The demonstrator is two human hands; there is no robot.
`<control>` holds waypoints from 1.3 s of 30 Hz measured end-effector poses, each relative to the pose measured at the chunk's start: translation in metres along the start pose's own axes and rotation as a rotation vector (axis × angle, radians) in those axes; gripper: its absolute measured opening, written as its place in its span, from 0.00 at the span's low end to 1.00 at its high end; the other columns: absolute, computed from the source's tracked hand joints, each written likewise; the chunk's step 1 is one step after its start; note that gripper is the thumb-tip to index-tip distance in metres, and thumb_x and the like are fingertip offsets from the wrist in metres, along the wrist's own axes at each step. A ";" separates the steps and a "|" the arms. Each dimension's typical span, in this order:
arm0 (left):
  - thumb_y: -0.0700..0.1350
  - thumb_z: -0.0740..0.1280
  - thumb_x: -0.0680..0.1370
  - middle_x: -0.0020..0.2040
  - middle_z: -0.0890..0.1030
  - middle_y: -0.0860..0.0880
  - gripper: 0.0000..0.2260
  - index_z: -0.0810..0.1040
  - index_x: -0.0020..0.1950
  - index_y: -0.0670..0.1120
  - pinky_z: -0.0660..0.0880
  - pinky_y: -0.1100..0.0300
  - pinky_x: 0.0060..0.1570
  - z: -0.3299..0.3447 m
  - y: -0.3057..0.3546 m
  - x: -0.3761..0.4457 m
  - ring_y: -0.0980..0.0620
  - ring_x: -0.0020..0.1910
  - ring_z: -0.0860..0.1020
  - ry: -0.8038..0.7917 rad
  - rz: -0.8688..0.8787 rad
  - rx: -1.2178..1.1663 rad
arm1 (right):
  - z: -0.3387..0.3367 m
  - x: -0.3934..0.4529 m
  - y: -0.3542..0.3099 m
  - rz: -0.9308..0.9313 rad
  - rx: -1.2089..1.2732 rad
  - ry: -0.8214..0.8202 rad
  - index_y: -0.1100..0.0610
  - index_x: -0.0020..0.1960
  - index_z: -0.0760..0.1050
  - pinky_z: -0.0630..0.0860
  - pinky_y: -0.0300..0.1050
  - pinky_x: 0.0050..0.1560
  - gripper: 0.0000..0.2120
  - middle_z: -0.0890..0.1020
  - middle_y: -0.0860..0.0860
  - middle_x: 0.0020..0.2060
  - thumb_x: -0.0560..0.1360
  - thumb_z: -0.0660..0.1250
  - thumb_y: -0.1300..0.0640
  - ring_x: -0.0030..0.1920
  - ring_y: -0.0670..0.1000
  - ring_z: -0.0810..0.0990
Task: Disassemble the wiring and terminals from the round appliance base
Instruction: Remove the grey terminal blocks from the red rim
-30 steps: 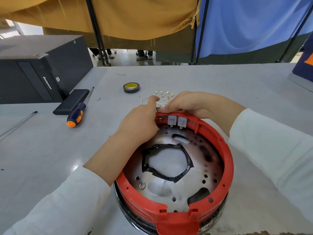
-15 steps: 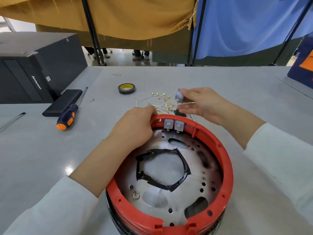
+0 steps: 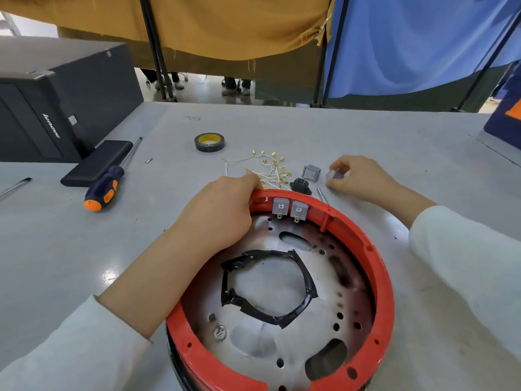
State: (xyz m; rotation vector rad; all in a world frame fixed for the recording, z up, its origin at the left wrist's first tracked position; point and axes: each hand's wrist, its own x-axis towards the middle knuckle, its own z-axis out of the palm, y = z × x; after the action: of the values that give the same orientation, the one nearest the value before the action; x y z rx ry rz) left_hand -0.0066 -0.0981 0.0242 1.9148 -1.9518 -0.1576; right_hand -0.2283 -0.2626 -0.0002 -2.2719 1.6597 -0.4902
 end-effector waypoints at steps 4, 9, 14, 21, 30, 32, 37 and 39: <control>0.46 0.62 0.75 0.46 0.80 0.43 0.10 0.73 0.55 0.46 0.74 0.49 0.45 0.000 0.000 -0.001 0.40 0.46 0.76 0.004 0.011 0.002 | 0.008 0.014 -0.001 -0.029 -0.046 -0.112 0.55 0.67 0.70 0.67 0.41 0.53 0.22 0.75 0.55 0.62 0.74 0.67 0.57 0.59 0.54 0.74; 0.45 0.61 0.76 0.47 0.80 0.43 0.10 0.73 0.56 0.46 0.74 0.48 0.45 0.002 -0.001 0.000 0.40 0.47 0.76 0.020 0.028 0.011 | 0.006 0.024 -0.008 -0.122 -0.069 -0.246 0.45 0.74 0.60 0.67 0.45 0.58 0.30 0.70 0.57 0.59 0.75 0.66 0.56 0.56 0.56 0.72; 0.44 0.61 0.75 0.46 0.79 0.44 0.09 0.72 0.55 0.46 0.70 0.53 0.40 0.003 -0.002 0.001 0.41 0.45 0.75 0.026 0.034 0.040 | 0.006 0.035 -0.015 -0.189 -0.153 -0.283 0.45 0.68 0.67 0.69 0.48 0.58 0.22 0.71 0.56 0.55 0.76 0.64 0.57 0.55 0.57 0.73; 0.49 0.54 0.72 0.46 0.78 0.45 0.15 0.72 0.55 0.47 0.66 0.55 0.38 0.002 0.000 0.000 0.43 0.44 0.73 0.010 0.051 0.055 | 0.018 0.045 -0.029 -0.074 -0.171 -0.146 0.45 0.61 0.69 0.73 0.49 0.47 0.18 0.75 0.51 0.51 0.74 0.66 0.43 0.50 0.54 0.75; 0.44 0.58 0.75 0.47 0.78 0.45 0.10 0.71 0.55 0.47 0.67 0.55 0.39 0.001 0.000 0.001 0.43 0.45 0.73 -0.003 0.037 0.061 | 0.018 0.042 -0.029 0.007 -0.073 -0.191 0.53 0.70 0.63 0.74 0.46 0.45 0.31 0.72 0.57 0.61 0.73 0.68 0.42 0.52 0.56 0.77; 0.43 0.59 0.76 0.47 0.78 0.44 0.09 0.72 0.55 0.47 0.70 0.53 0.42 0.001 0.000 0.001 0.43 0.47 0.74 -0.004 0.031 0.052 | 0.008 0.035 -0.024 0.016 0.008 -0.249 0.54 0.70 0.63 0.74 0.43 0.34 0.29 0.75 0.56 0.57 0.73 0.69 0.50 0.43 0.53 0.77; 0.41 0.59 0.76 0.47 0.78 0.45 0.10 0.72 0.56 0.48 0.70 0.53 0.42 0.002 -0.001 0.000 0.43 0.47 0.75 0.008 0.032 0.036 | 0.003 0.028 -0.008 0.022 0.020 -0.167 0.55 0.56 0.72 0.71 0.41 0.28 0.16 0.77 0.51 0.46 0.72 0.72 0.51 0.36 0.47 0.74; 0.40 0.59 0.76 0.48 0.78 0.45 0.11 0.72 0.56 0.49 0.70 0.54 0.41 0.002 -0.001 0.000 0.43 0.47 0.75 0.015 0.024 0.038 | 0.003 0.030 -0.005 0.072 0.043 -0.110 0.55 0.54 0.73 0.72 0.42 0.30 0.16 0.79 0.52 0.45 0.72 0.72 0.49 0.37 0.48 0.75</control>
State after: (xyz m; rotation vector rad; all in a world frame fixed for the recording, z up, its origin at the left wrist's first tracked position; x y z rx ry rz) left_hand -0.0062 -0.0983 0.0221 1.9103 -1.9804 -0.1006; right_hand -0.2144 -0.2894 0.0022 -2.1594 1.6535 -0.3735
